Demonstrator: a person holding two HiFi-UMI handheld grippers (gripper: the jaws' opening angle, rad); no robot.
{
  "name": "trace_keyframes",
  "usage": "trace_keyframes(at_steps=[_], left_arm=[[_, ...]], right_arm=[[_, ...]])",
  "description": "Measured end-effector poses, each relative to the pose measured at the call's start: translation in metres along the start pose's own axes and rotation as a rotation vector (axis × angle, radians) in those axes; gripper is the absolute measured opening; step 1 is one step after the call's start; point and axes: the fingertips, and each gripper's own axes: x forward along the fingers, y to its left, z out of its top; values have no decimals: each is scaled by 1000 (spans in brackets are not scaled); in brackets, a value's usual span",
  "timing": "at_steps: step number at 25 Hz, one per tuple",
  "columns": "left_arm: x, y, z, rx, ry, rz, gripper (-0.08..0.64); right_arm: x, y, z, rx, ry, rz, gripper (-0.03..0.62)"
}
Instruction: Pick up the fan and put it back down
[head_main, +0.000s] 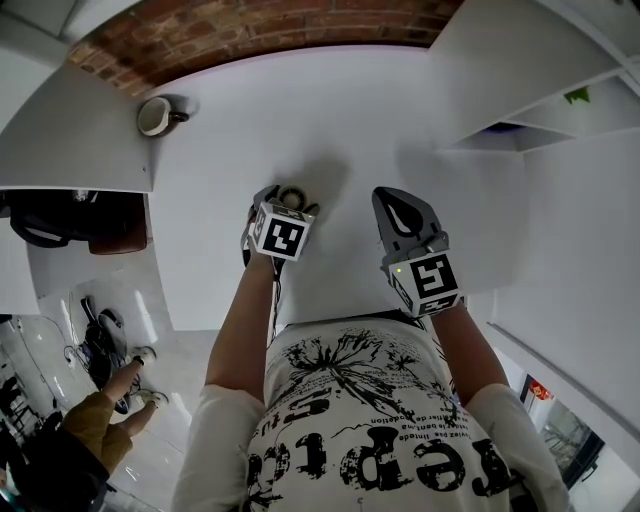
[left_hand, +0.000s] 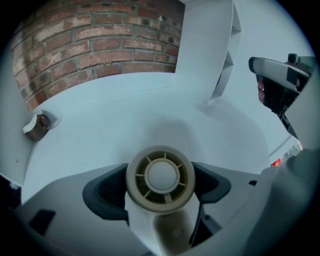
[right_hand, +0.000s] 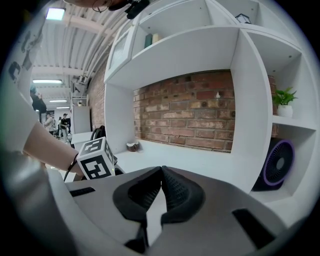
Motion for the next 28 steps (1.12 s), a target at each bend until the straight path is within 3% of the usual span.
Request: trace_keyframes(at_steps=[5,14,22,28], left_arm=[[-4,-2,1,14,4,-1,385],[-49,-27,36,40,-175,12,385],[-143,-62,95,98,-440,57,385],[-224,-94,118,139,-636,89,385]], right_arm=[[-8,-3,5,-2,-2,-14,15],[-39,-12,37,-53,-70,-36,15],[-89,-17,69,-101,-146,-51,15],[-127,-9,92,-127,-200,-43,15]])
